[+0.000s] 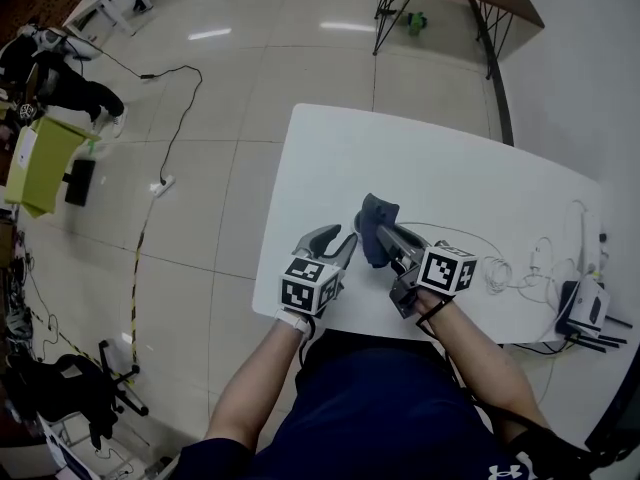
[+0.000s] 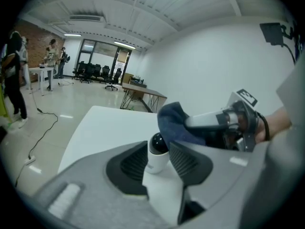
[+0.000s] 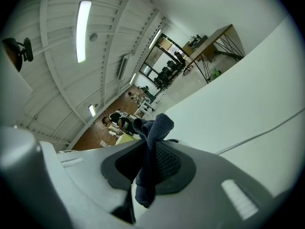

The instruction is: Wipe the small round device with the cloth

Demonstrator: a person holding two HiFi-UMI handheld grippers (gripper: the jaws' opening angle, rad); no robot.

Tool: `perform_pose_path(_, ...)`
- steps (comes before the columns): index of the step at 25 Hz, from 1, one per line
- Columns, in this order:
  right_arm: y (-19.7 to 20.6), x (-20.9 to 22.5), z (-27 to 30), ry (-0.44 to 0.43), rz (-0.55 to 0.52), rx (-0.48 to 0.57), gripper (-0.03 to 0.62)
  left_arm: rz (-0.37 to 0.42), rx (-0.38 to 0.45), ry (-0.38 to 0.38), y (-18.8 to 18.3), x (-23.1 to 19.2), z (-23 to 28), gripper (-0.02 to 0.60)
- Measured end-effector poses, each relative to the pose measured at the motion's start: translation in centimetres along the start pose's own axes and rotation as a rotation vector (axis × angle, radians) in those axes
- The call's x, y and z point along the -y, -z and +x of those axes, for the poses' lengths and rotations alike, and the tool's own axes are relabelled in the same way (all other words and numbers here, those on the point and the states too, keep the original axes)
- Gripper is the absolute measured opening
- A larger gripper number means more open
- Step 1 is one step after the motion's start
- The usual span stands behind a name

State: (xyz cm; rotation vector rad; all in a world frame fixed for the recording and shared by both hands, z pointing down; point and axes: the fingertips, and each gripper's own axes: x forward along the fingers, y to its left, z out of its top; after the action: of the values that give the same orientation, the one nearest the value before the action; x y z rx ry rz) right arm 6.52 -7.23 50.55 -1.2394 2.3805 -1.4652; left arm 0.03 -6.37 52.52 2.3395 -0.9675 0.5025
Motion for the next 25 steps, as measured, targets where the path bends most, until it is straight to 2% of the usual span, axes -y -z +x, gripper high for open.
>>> perform_pose_path(3, 0.1, 1.7, -0.9, 0.018, 0.072, 0.038, 0.057, 0.016, -0.015, 0.002, -0.3, 0.0, 0.0, 0.141)
perform_pose_path(11, 1.0, 3.9, -2.1, -0.017, 0.198, 0.096, 0.057, 0.067, -0.071, 0.001, -0.4, 0.6, 1.1, 0.141)
perform_pose_path(17, 2.4, 6.1, -2.2, -0.016, 0.259, 0.083, 0.057, 0.060, -0.099, -0.012, 0.3, 1.0, 2.0, 0.141)
perform_pose_path(25, 6.1, 10.3, -1.5, 0.063, 0.321, 0.003, 0.057, 0.073, -0.129, -0.020, 1.1, 1.4, 2.1, 0.141)
